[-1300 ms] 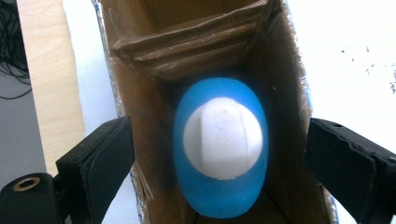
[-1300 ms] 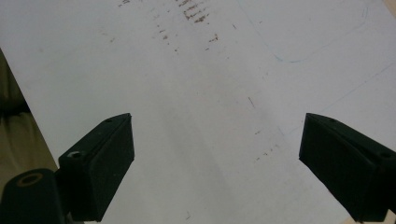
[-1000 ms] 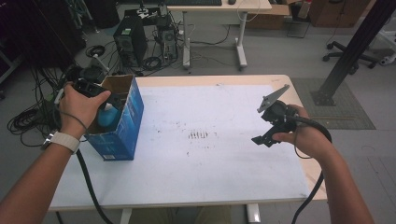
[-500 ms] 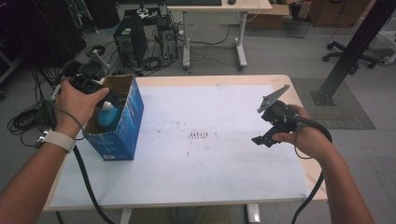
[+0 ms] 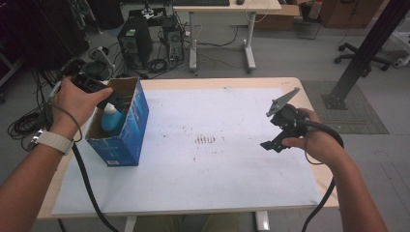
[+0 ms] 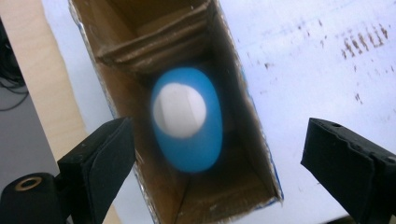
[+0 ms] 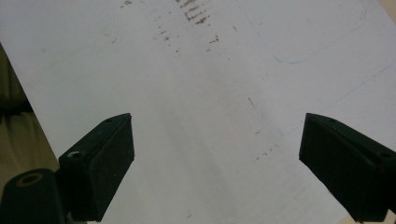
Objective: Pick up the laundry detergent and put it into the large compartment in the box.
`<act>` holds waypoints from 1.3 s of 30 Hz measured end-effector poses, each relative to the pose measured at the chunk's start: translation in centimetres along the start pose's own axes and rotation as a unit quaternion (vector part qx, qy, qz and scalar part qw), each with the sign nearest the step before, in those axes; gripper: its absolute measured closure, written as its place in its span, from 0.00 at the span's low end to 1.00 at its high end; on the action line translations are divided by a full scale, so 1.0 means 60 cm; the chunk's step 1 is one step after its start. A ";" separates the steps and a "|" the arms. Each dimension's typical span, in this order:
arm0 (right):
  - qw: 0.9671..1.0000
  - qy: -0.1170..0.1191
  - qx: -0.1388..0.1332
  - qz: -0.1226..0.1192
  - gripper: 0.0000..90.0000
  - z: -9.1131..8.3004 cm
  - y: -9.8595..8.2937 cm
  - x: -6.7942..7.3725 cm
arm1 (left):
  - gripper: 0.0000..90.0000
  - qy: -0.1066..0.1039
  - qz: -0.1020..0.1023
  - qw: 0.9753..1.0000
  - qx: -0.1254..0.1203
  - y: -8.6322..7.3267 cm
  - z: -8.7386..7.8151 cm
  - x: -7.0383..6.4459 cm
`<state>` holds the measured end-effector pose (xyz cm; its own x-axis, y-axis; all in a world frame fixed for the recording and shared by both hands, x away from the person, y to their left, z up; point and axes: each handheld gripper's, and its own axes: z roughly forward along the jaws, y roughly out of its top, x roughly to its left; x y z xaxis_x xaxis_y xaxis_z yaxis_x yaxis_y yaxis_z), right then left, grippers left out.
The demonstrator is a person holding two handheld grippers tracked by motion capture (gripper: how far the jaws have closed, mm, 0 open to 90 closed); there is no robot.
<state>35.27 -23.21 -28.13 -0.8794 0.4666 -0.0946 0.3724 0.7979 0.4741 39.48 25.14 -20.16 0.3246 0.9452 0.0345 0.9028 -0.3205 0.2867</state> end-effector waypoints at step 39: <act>1.000 0.001 -0.006 -0.004 0.11 0.001 0.005 0.002 | 0.12 -0.034 0.073 0.996 0.034 0.012 -0.048 -0.056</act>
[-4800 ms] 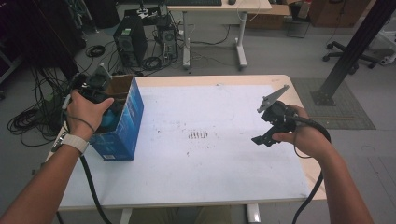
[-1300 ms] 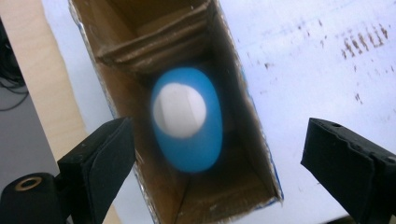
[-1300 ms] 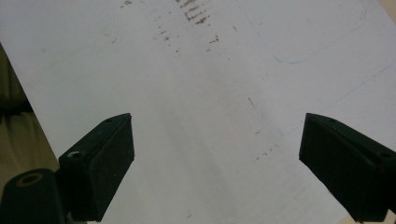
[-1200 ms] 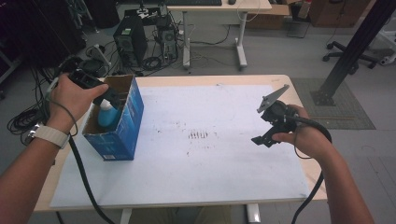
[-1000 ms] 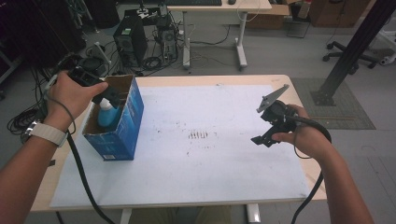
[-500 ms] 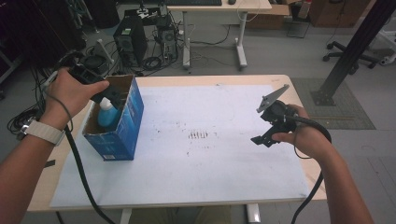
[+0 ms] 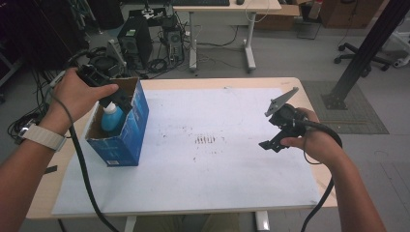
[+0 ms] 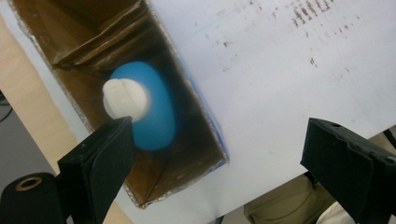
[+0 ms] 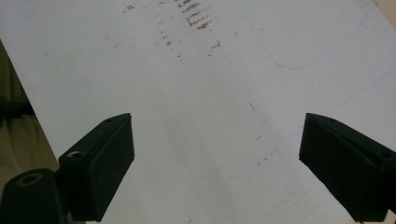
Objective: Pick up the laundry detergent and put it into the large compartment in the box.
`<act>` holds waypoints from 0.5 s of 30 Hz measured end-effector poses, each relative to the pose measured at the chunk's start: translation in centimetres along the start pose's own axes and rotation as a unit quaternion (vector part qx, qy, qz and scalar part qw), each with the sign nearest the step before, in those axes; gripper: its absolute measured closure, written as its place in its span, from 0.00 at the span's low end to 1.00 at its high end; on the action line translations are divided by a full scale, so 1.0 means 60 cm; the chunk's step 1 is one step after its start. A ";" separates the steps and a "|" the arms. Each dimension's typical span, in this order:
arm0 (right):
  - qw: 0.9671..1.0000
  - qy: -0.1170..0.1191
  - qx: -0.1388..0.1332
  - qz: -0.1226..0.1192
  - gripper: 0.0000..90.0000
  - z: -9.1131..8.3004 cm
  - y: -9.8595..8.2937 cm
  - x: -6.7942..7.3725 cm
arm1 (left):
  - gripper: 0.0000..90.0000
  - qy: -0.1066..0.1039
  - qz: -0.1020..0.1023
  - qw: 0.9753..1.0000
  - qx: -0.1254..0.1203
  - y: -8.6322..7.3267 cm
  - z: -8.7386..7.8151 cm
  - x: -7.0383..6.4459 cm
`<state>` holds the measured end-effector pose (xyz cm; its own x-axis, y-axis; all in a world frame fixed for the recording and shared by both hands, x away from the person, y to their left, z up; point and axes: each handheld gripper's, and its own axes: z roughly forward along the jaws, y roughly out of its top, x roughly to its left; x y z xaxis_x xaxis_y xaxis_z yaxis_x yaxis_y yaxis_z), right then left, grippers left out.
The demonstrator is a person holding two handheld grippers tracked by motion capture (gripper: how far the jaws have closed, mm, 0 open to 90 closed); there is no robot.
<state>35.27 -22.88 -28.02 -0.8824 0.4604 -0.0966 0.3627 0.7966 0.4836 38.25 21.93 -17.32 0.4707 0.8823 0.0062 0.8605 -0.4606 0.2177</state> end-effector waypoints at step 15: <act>1.000 -0.003 0.003 0.001 0.11 -0.004 -0.003 0.001 | 0.12 -0.030 0.069 0.997 -0.008 0.010 -0.007 -0.027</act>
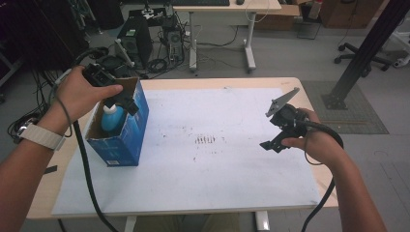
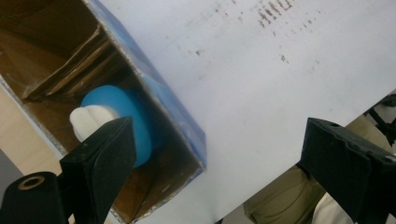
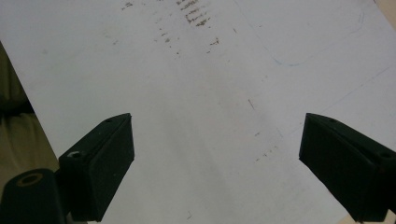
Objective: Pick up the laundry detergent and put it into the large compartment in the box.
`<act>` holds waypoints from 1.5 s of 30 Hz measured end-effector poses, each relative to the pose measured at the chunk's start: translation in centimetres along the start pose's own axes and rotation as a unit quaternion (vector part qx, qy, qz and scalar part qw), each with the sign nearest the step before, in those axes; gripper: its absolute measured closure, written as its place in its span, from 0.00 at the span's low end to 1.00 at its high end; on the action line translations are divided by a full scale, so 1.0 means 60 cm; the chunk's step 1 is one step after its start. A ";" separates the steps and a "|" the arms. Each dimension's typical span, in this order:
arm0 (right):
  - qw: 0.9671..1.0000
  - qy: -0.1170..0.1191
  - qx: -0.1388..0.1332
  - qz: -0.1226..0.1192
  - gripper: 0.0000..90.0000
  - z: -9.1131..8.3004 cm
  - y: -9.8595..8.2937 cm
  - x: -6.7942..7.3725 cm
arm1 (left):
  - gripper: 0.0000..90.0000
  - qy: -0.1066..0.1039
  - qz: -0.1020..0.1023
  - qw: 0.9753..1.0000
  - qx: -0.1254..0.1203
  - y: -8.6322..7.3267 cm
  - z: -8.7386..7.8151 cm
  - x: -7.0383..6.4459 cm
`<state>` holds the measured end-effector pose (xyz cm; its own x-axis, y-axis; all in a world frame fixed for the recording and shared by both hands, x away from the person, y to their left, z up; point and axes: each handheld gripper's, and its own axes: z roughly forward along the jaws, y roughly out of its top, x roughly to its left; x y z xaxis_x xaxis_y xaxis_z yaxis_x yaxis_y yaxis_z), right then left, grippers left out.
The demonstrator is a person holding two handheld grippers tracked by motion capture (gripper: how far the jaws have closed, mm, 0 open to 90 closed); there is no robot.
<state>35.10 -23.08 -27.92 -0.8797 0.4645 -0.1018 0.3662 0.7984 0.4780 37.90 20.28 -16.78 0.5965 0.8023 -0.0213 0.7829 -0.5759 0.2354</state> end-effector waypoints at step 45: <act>1.000 0.004 0.002 0.008 0.11 0.003 0.000 -0.003 | 0.11 -0.053 0.233 0.971 0.010 0.053 0.033 -0.067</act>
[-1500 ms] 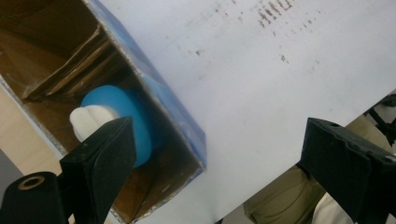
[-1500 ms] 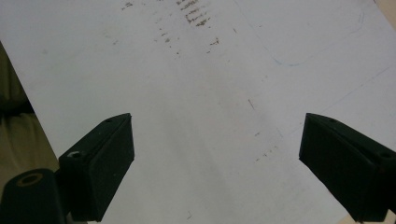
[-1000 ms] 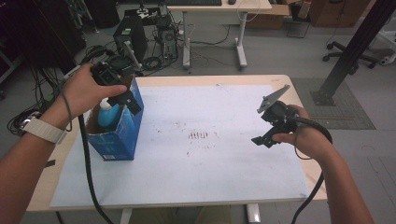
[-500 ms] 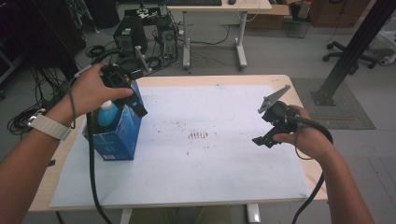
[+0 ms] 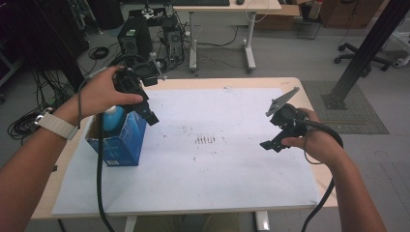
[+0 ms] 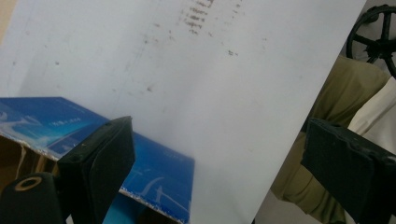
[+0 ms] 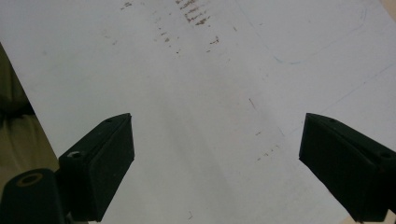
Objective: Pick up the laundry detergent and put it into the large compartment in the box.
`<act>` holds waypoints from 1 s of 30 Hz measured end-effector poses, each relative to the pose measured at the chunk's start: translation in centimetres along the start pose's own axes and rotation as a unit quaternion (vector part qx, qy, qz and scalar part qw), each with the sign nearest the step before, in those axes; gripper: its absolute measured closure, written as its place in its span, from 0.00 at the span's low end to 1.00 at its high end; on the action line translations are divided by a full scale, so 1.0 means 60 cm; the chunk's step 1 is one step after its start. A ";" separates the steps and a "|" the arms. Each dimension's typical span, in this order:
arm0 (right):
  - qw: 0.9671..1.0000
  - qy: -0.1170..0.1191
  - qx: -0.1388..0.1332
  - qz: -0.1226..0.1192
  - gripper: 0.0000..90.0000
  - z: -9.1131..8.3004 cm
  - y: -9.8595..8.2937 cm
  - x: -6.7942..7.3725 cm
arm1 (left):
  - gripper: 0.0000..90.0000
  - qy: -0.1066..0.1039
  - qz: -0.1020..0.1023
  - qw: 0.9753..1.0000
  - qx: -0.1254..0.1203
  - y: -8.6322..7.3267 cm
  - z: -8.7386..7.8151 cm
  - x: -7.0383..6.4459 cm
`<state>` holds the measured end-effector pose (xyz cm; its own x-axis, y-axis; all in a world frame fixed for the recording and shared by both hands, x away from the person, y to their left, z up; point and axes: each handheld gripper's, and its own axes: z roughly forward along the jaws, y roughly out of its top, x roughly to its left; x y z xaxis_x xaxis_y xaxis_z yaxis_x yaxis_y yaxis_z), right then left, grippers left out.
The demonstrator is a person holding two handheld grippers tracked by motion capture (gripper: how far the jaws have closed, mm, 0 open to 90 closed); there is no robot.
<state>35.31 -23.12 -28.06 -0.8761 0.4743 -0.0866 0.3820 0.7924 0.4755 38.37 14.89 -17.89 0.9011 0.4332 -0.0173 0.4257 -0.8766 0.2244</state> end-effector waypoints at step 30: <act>1.000 0.000 -0.002 0.001 0.11 -0.002 -0.002 -0.003 | 0.12 -0.011 0.081 0.996 0.027 0.027 0.031 -0.027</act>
<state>35.36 -23.34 -27.97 -0.8754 0.4759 -0.0852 0.3825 0.7896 0.4799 37.74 12.41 -19.31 0.9599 0.2802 -0.0059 0.2769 -0.9451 0.1736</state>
